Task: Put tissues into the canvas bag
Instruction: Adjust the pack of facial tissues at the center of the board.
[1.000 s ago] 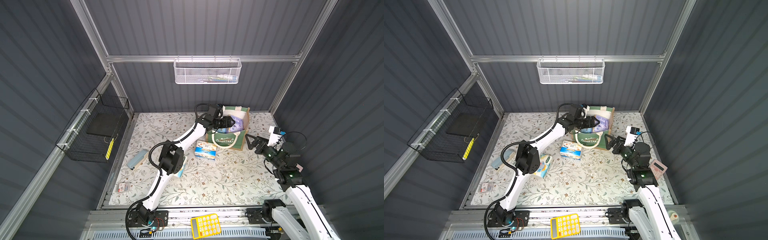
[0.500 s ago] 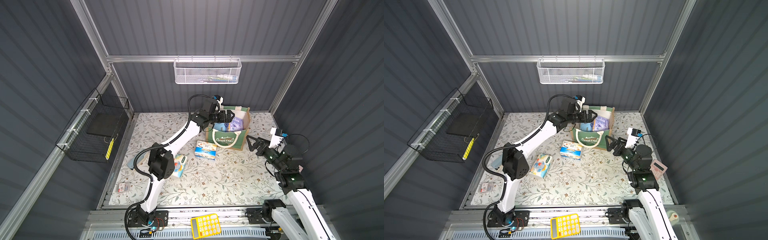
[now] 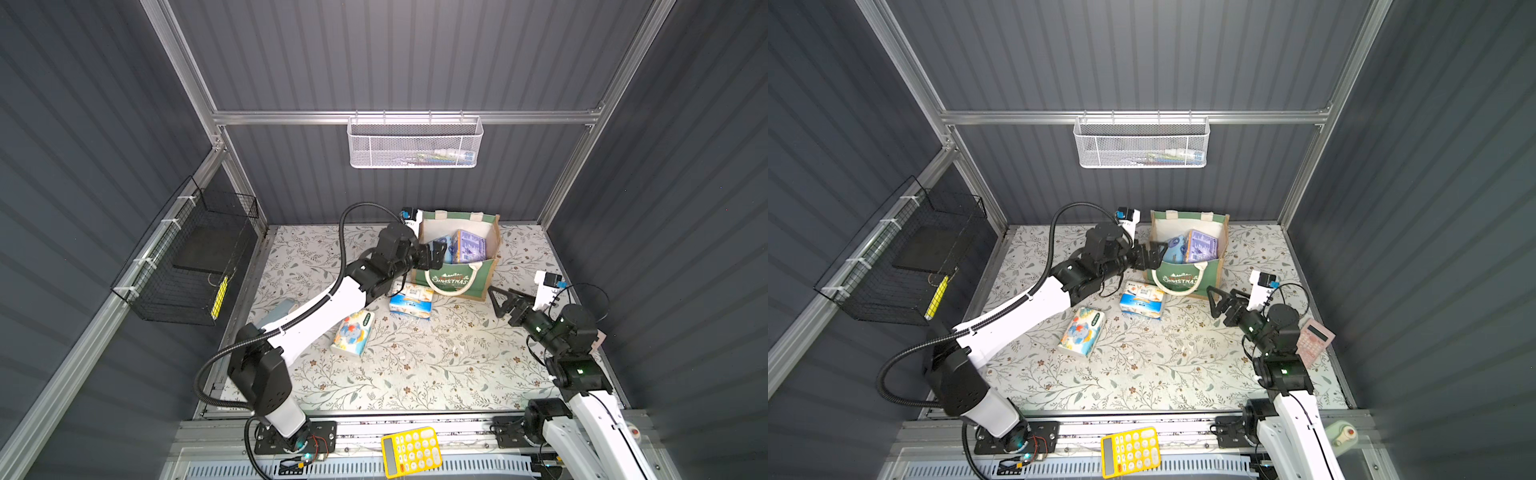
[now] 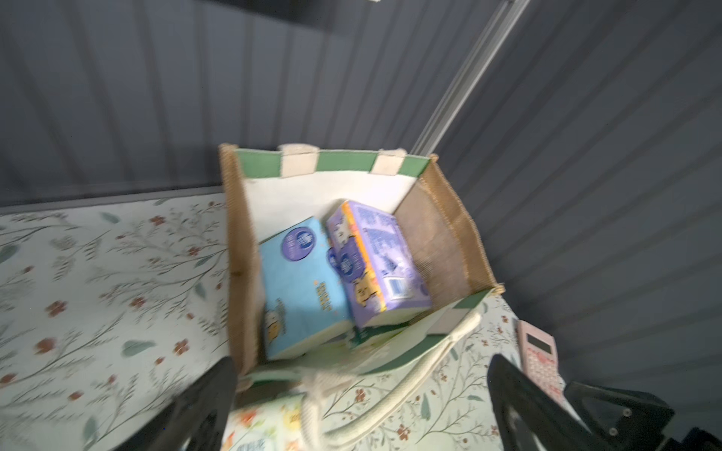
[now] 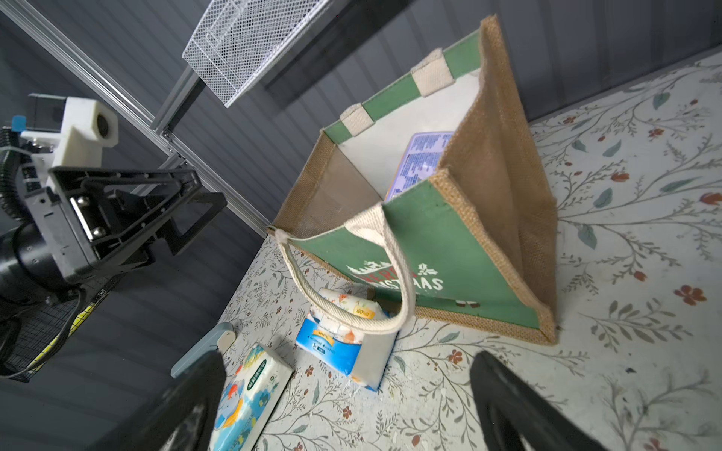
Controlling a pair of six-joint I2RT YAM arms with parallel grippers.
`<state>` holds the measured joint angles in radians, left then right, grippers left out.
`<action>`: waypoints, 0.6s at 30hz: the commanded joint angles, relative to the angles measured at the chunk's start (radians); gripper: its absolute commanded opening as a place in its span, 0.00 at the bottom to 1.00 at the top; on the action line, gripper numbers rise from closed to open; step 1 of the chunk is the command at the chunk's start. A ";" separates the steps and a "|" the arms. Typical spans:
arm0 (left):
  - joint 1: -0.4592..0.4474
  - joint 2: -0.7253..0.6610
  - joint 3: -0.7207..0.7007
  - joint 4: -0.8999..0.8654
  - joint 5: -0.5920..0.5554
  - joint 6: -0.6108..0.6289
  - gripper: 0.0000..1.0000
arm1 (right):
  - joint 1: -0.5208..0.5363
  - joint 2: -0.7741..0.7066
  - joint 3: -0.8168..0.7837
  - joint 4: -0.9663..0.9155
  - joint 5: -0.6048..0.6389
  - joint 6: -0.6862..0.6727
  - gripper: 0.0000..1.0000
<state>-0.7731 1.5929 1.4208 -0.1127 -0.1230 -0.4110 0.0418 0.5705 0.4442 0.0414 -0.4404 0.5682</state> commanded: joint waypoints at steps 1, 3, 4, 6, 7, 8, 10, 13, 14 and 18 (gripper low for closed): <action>0.047 -0.038 -0.112 -0.023 -0.080 -0.041 1.00 | -0.002 -0.011 -0.038 0.049 -0.032 0.049 0.99; 0.093 -0.051 -0.183 -0.010 -0.042 -0.093 1.00 | -0.002 -0.016 -0.061 0.067 -0.035 0.069 0.99; 0.110 -0.055 -0.212 0.002 -0.028 -0.107 1.00 | -0.002 -0.019 -0.072 0.070 -0.035 0.075 0.99; 0.136 -0.050 -0.255 0.013 -0.011 -0.118 1.00 | -0.002 -0.031 -0.083 0.071 -0.026 0.082 0.99; 0.143 -0.043 -0.265 0.013 -0.001 -0.118 1.00 | -0.002 -0.033 -0.086 0.068 -0.022 0.084 0.99; 0.151 -0.031 -0.271 0.013 0.014 -0.118 1.00 | -0.002 -0.040 -0.090 0.065 -0.017 0.085 0.99; 0.157 -0.002 -0.275 0.015 0.046 -0.112 1.00 | -0.002 -0.047 -0.095 0.058 -0.008 0.085 0.99; 0.171 0.062 -0.268 0.019 0.099 -0.110 1.00 | -0.001 -0.051 -0.105 0.055 -0.002 0.093 0.99; 0.177 0.087 -0.266 0.028 0.123 -0.106 1.00 | -0.002 -0.053 -0.107 0.055 -0.002 0.094 0.99; 0.194 0.184 -0.247 0.066 0.239 -0.072 1.00 | -0.002 -0.057 -0.113 0.049 0.003 0.093 0.99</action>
<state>-0.5938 1.7245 1.1507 -0.0723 0.0071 -0.5076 0.0418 0.5232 0.3431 0.0750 -0.4450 0.6544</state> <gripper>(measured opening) 0.997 0.990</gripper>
